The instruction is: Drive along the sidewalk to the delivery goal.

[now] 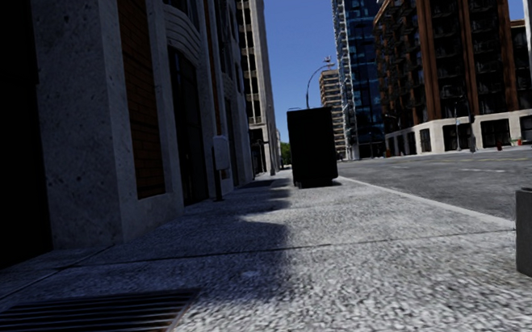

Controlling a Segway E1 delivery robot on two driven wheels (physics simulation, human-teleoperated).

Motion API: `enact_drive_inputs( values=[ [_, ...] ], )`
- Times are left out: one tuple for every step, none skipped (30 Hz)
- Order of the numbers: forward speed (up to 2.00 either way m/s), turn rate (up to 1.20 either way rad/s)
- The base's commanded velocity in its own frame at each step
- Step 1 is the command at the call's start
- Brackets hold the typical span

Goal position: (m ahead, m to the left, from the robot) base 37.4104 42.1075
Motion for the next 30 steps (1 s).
enact_drive_inputs(
  values=[
    [2.00, 0.34],
    [2.00, 0.34],
    [2.00, 0.34],
    [2.00, 0.34],
    [2.00, 0.00],
    [2.00, 0.00],
    [2.00, 0.00],
    [2.00, 0.00],
    [2.00, 0.00],
    [2.00, 0.00],
    [2.00, 0.00],
    [2.00, 0.00],
    [2.00, 0.00],
    [2.00, 0.00],
    [2.00, 0.00],
    [2.00, 0.00],
    [2.00, 0.00],
    [2.00, 0.00],
    [2.00, 0.00],
    [2.00, 0.00],
    [2.00, 0.00],
    [2.00, 0.00],
    [2.00, 0.00],
    [2.00, 0.00],
    [2.00, 0.00],
    [2.00, 0.00],
    [2.00, 0.00],
    [2.00, 0.00],
    [2.00, 0.00],
    [2.00, 0.00]
  ],
)
